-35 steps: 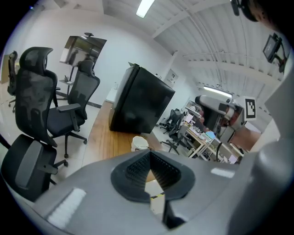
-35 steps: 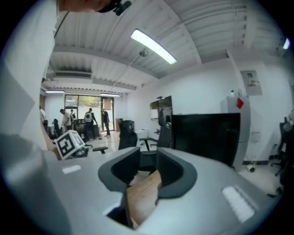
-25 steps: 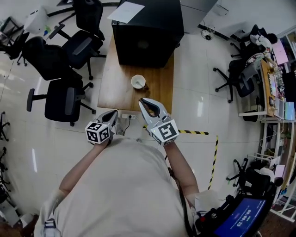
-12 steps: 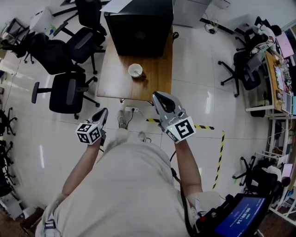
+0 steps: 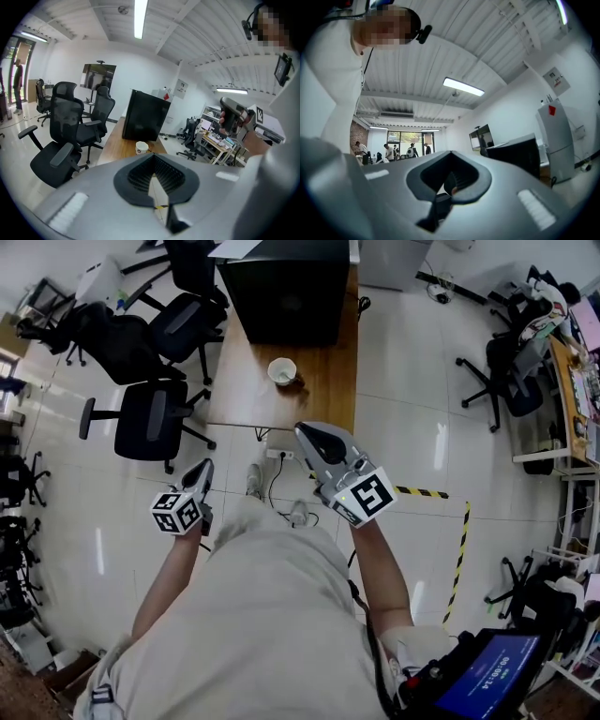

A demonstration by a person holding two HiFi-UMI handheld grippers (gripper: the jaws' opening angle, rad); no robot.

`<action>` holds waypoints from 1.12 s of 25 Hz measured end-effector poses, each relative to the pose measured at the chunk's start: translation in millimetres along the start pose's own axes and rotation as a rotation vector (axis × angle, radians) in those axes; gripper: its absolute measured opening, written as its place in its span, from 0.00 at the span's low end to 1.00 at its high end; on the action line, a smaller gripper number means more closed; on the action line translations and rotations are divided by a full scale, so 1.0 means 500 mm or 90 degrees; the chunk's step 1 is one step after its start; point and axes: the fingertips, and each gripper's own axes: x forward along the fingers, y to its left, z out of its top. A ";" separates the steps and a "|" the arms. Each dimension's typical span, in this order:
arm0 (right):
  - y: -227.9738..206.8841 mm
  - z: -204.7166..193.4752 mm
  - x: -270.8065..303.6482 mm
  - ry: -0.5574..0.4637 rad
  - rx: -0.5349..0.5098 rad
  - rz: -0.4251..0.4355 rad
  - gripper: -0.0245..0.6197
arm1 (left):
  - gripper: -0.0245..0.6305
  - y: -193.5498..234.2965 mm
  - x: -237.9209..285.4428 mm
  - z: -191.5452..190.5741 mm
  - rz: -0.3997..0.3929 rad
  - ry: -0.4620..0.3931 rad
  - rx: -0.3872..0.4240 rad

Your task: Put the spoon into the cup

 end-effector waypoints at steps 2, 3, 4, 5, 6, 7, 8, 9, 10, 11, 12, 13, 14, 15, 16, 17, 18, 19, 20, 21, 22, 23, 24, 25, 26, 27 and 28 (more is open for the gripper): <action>-0.002 -0.012 -0.003 0.010 0.012 -0.007 0.05 | 0.04 -0.002 -0.003 0.007 -0.002 -0.010 -0.003; -0.006 -0.016 -0.002 0.011 0.024 -0.012 0.05 | 0.04 -0.002 0.001 0.010 -0.006 -0.013 -0.003; -0.012 -0.016 0.002 0.008 0.042 -0.018 0.05 | 0.04 -0.003 0.008 0.014 -0.010 -0.014 -0.003; -0.019 -0.013 0.007 0.002 0.065 -0.024 0.04 | 0.04 -0.003 0.016 0.019 -0.015 -0.015 -0.003; -0.024 -0.008 0.012 -0.005 0.087 -0.028 0.04 | 0.04 -0.002 0.024 0.025 -0.020 -0.016 -0.002; -0.029 -0.003 0.019 -0.012 0.103 -0.031 0.05 | 0.04 0.000 0.033 0.031 -0.024 -0.016 -0.002; -0.034 0.001 0.025 -0.015 0.109 -0.036 0.04 | 0.04 0.002 0.042 0.038 -0.029 -0.015 -0.001; -0.042 0.002 0.027 -0.015 0.110 -0.045 0.05 | 0.04 0.005 0.049 0.044 -0.033 -0.013 0.000; -0.051 0.002 0.025 -0.015 0.111 -0.058 0.04 | 0.04 0.007 0.054 0.050 -0.037 -0.012 0.002; -0.061 0.002 0.018 -0.015 0.118 -0.071 0.05 | 0.04 0.008 0.056 0.057 -0.041 -0.011 0.006; -0.068 0.002 0.010 -0.016 0.129 -0.082 0.04 | 0.04 0.010 0.055 0.065 -0.044 -0.013 0.010; -0.071 0.003 0.005 -0.016 0.139 -0.087 0.04 | 0.04 0.015 0.052 0.073 -0.046 -0.017 0.015; -0.069 0.002 0.005 -0.014 0.144 -0.088 0.04 | 0.04 0.023 0.048 0.083 -0.047 -0.022 0.018; -0.062 0.000 0.011 -0.010 0.145 -0.085 0.04 | 0.04 0.034 0.045 0.091 -0.048 -0.026 0.017; -0.052 -0.003 0.020 -0.005 0.143 -0.078 0.04 | 0.04 0.046 0.044 0.096 -0.046 -0.029 0.013; -0.040 -0.006 0.033 0.000 0.141 -0.068 0.04 | 0.04 0.059 0.043 0.097 -0.044 -0.030 0.007; -0.028 -0.008 0.046 0.004 0.140 -0.056 0.04 | 0.04 0.071 0.042 0.095 -0.042 -0.029 0.001; -0.018 -0.008 0.060 0.006 0.140 -0.044 0.04 | 0.04 0.081 0.042 0.094 -0.040 -0.028 -0.003; -0.012 -0.006 0.074 0.006 0.138 -0.036 0.04 | 0.04 0.087 0.042 0.096 -0.040 -0.028 -0.005; -0.011 -0.004 0.086 0.006 0.134 -0.035 0.04 | 0.04 0.091 0.043 0.101 -0.043 -0.029 -0.004; -0.014 -0.003 0.098 0.009 0.126 -0.040 0.04 | 0.04 0.093 0.045 0.107 -0.048 -0.031 -0.002; -0.018 -0.004 0.108 0.013 0.117 -0.049 0.04 | 0.04 0.095 0.046 0.115 -0.055 -0.033 0.001; -0.023 -0.007 0.117 0.018 0.107 -0.059 0.05 | 0.04 0.097 0.048 0.123 -0.061 -0.035 0.005; -0.028 -0.012 0.124 0.022 0.099 -0.068 0.05 | 0.04 0.098 0.051 0.130 -0.066 -0.035 0.007; -0.036 -0.016 0.127 0.026 0.096 -0.074 0.05 | 0.04 0.098 0.056 0.138 -0.071 -0.035 0.009; -0.046 -0.021 0.127 0.029 0.097 -0.079 0.05 | 0.04 0.096 0.064 0.145 -0.074 -0.033 0.011; -0.058 -0.025 0.124 0.031 0.101 -0.083 0.05 | 0.04 0.095 0.074 0.153 -0.076 -0.031 0.012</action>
